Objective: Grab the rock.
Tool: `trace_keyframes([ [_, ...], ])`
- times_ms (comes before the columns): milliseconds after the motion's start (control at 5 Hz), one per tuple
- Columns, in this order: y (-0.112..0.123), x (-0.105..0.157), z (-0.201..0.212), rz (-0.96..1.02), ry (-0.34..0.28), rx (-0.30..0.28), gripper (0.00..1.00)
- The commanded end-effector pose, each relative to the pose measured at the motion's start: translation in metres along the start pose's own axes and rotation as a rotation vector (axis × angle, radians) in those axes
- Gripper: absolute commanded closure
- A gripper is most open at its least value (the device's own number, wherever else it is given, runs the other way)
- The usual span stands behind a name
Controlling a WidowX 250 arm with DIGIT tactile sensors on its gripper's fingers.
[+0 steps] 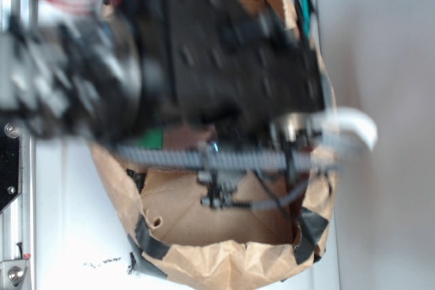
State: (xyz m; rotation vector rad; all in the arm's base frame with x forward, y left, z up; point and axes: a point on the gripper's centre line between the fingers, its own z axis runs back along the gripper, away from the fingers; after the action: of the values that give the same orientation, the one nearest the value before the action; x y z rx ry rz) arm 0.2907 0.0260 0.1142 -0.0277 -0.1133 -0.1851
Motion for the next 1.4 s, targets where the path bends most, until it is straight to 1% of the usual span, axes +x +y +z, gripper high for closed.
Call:
trace_keyframes([
  [0, 0.013, -0.006, 0.067, 0.104, -0.125, 0.046, 1.0],
  [200, 0.009, -0.01, 0.079, 0.142, -0.171, 0.062, 1.0],
  [400, 0.006, -0.008, 0.089, 0.18, -0.189, 0.075, 1.0],
  [600, 0.003, -0.007, 0.092, 0.2, -0.199, 0.086, 1.0],
  [1000, 0.0, -0.005, 0.088, 0.201, -0.184, 0.1, 1.0],
  [1200, -0.003, -0.005, 0.087, 0.204, -0.191, 0.105, 1.0],
])
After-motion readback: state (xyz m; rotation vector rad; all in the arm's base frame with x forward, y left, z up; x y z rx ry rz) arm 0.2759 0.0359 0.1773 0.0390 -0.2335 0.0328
